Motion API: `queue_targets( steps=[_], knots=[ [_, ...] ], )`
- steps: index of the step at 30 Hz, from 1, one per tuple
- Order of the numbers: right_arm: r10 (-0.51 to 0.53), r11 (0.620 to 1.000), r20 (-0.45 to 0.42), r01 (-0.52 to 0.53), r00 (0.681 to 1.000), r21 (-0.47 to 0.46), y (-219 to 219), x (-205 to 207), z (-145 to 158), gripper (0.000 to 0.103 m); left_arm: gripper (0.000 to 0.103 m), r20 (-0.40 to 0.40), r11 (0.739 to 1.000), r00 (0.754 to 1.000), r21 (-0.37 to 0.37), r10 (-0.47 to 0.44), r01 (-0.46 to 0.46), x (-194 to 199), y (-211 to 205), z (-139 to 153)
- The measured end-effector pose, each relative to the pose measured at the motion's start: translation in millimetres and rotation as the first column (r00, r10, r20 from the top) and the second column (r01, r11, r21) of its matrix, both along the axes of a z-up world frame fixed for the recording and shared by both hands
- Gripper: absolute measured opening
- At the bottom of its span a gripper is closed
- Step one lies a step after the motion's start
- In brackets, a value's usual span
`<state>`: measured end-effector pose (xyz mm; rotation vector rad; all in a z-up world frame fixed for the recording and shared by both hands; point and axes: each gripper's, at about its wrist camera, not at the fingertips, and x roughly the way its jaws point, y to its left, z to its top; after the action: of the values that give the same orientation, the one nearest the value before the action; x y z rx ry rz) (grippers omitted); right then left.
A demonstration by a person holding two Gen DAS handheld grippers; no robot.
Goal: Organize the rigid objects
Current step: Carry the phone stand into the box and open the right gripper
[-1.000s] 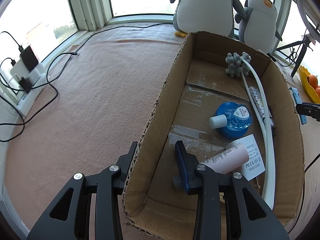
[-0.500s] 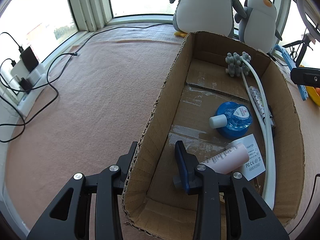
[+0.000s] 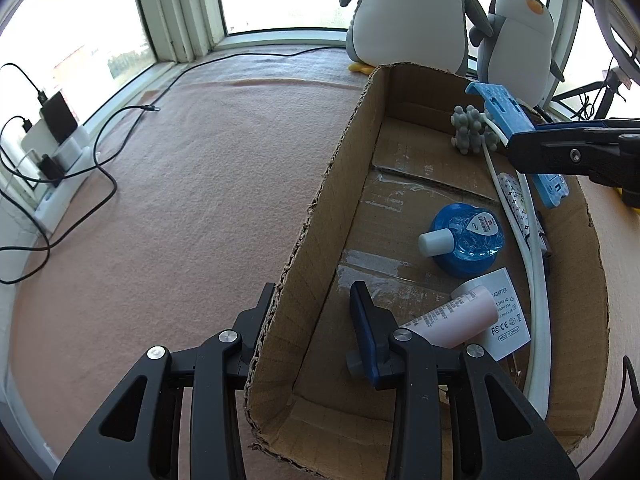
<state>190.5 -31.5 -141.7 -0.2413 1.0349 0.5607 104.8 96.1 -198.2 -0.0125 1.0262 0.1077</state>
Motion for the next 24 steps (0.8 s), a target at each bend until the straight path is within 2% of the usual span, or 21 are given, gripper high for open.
queue_targets(
  steps=[7,24],
  knots=[
    [0.008,1.0,-0.055,-0.007,0.998,0.015,5.6,4.4,-10.7,0.033,0.035,0.0,1.0,1.0,-0.001,0.001,-0.001,0.0,0.0,0.0],
    [0.007,1.0,-0.059,-0.007,0.998,0.01,0.8,-7.4,-9.5,0.034,0.035,-0.006,1.0,1.0,0.002,-0.003,0.003,-1.5,0.9,0.4]
  ],
)
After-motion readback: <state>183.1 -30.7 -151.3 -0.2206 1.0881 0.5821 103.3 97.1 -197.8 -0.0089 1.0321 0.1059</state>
